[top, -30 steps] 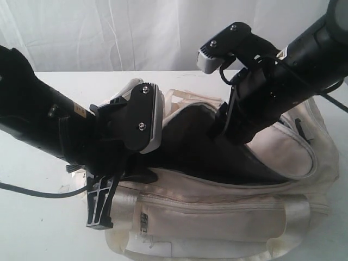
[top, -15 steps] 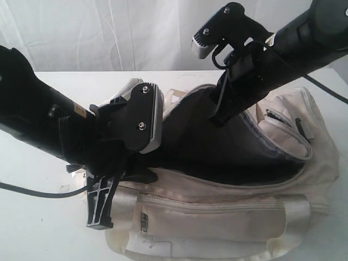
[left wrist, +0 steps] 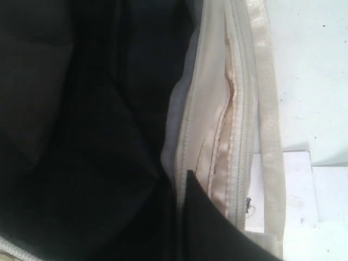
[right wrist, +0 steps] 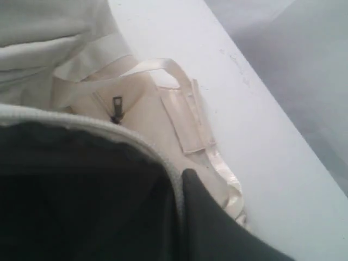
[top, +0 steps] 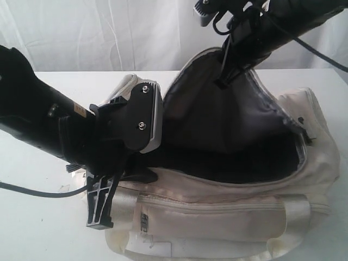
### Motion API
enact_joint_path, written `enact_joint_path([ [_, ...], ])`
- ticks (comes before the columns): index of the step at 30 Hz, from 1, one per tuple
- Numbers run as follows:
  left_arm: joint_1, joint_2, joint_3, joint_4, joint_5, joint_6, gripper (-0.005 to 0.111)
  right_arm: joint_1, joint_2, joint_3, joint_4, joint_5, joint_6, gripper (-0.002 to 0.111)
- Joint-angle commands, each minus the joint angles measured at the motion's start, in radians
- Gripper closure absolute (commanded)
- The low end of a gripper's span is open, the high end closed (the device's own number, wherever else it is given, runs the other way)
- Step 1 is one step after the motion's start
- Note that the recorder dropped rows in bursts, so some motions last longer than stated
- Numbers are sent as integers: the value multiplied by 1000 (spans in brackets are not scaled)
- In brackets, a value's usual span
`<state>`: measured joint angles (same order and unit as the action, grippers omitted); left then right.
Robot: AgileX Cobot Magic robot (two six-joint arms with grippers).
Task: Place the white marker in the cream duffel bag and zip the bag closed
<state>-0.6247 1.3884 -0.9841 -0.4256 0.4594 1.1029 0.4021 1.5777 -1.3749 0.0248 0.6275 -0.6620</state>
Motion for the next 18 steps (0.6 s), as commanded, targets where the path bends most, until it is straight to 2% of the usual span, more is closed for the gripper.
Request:
enact_joint_path([
  [1, -5, -3, 6, -15, 48, -12, 107, -53, 22, -55, -25, -69, 12, 108],
  [12, -5, -3, 6, -15, 48, -12, 107, -121, 165, -201, -17, -69, 12, 108],
  [18, -5, -3, 6, -15, 51, -12, 107, -126, 222, -228, -15, -71, 12, 108],
])
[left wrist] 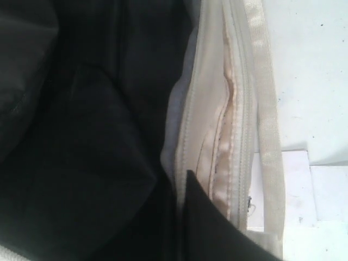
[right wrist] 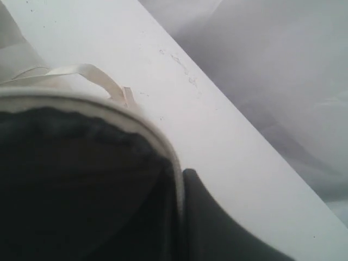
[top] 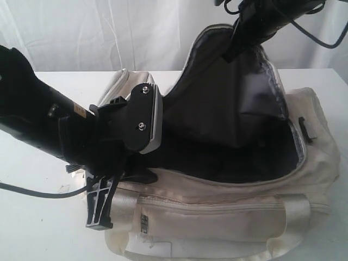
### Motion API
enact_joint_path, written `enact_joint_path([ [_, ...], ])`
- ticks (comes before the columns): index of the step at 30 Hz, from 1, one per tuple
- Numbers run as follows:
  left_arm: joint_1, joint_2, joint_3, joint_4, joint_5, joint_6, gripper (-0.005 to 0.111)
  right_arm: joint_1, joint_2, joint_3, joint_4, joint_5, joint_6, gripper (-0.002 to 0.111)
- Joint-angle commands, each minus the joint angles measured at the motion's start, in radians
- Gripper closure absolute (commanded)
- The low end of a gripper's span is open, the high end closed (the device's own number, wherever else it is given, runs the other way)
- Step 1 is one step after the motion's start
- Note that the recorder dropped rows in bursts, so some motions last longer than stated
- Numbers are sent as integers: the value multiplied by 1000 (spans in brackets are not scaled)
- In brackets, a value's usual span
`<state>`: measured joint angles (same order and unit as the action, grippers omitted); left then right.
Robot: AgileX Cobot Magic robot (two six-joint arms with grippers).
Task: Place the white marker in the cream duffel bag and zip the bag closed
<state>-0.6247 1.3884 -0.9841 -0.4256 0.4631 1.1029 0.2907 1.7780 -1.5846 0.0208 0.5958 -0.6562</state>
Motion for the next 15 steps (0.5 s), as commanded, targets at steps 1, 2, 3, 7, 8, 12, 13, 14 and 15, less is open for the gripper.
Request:
enact_joint_path([
  [1, -5, -3, 6, -15, 47, -12, 107, -14, 28, -18, -11, -42, 6, 108],
  [2, -5, -3, 6, -15, 50, -12, 107, -14, 37, -18, -11, -42, 6, 108],
  [3, -5, -3, 6, -15, 50, -12, 107, -14, 42, -18, -11, -42, 6, 108],
  [7, -5, -3, 6, -15, 52, -12, 107, -14, 51, -18, 17, -36, 6, 108],
  [8, -5, -3, 6, -15, 52, -12, 107, -14, 51, -18, 29, -36, 6, 108],
  [12, -5, -3, 6, -15, 52, -12, 107, -14, 40, -18, 43, -7, 6, 103],
  [13, -5, -3, 6, -15, 52, -12, 107, -14, 38, -18, 56, 15, 6, 97],
  [14, -5, -3, 6, -15, 52, -12, 107, -14, 32, -18, 75, 37, 6, 91],
  [15, -5, -3, 6, -15, 55, -12, 107, -14, 26, -18, 84, 64, 6, 84],
])
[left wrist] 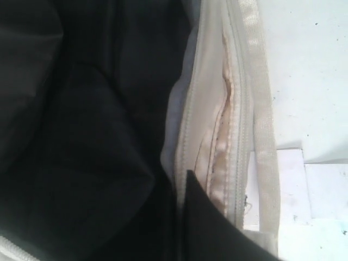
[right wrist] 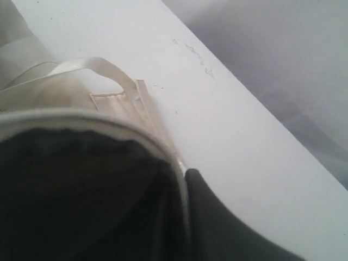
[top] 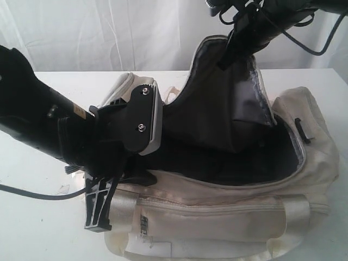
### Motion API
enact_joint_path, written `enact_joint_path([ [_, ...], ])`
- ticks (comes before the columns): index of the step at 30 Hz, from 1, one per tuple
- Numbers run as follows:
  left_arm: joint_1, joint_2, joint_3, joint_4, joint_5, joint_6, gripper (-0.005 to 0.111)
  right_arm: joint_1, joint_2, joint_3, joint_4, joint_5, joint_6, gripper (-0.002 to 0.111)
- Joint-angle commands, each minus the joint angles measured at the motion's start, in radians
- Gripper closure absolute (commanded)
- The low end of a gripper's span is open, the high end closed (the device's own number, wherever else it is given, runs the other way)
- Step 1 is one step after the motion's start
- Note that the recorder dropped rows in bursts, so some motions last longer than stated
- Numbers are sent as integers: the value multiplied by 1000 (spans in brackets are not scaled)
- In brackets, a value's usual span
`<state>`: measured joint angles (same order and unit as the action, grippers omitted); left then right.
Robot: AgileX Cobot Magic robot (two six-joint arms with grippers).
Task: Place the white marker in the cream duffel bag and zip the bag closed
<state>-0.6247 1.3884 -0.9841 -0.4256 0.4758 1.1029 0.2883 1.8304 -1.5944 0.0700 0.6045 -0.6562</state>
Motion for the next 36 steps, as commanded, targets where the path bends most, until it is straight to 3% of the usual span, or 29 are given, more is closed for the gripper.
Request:
enact_joint_path([
  [1, -5, -3, 6, -15, 42, -12, 107, -12, -33, -8, 46, 81, 6, 76],
  [4, -5, -3, 6, -15, 42, -12, 107, -12, -58, -8, 104, 151, -23, 61],
  [18, -5, -5, 6, -15, 47, -12, 107, -57, -301, 14, 162, 290, -8, 60],
  [30, -5, -5, 6, -15, 47, -12, 107, -322, -527, 215, 135, 230, 110, 61],
  [36, -5, -5, 6, -15, 50, -12, 107, -486, -598, 394, 32, 193, 303, 61],
])
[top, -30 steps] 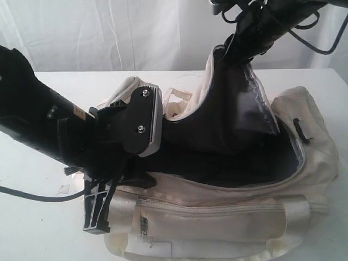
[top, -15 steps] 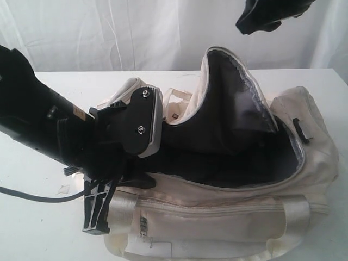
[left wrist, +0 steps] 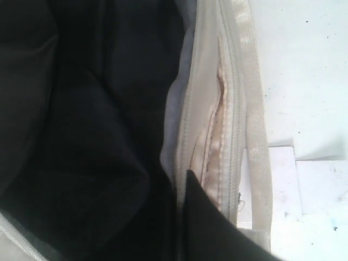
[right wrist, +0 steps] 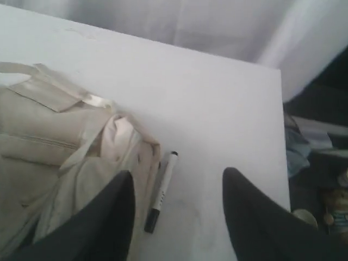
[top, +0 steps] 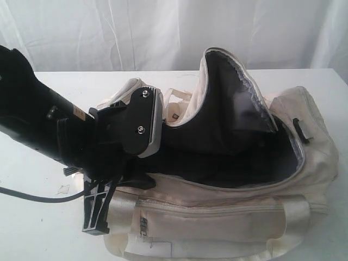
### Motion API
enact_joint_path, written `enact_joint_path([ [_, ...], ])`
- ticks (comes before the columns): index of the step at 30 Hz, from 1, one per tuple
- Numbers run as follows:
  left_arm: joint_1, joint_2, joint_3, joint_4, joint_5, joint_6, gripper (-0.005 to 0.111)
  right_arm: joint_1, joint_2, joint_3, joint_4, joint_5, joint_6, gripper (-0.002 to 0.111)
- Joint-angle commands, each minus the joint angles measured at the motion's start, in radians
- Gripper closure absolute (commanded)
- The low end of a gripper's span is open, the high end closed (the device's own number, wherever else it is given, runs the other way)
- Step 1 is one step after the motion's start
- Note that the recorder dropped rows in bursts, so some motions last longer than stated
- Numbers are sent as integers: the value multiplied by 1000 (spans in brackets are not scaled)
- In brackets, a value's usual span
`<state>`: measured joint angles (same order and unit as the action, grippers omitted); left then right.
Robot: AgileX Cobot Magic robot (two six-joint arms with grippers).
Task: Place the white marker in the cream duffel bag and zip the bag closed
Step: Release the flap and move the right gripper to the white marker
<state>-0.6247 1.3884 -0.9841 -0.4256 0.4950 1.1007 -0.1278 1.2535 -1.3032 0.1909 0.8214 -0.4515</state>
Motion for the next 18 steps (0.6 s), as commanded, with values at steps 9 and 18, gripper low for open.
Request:
enact_joint_path([
  [9, -5, -5, 6, -15, 31, -29, 107, -184, 57, 383, 18, -194, 73, 71],
  [18, -5, -5, 6, -15, 48, -32, 107, -257, 271, 382, 527, -130, -362, 62],
])
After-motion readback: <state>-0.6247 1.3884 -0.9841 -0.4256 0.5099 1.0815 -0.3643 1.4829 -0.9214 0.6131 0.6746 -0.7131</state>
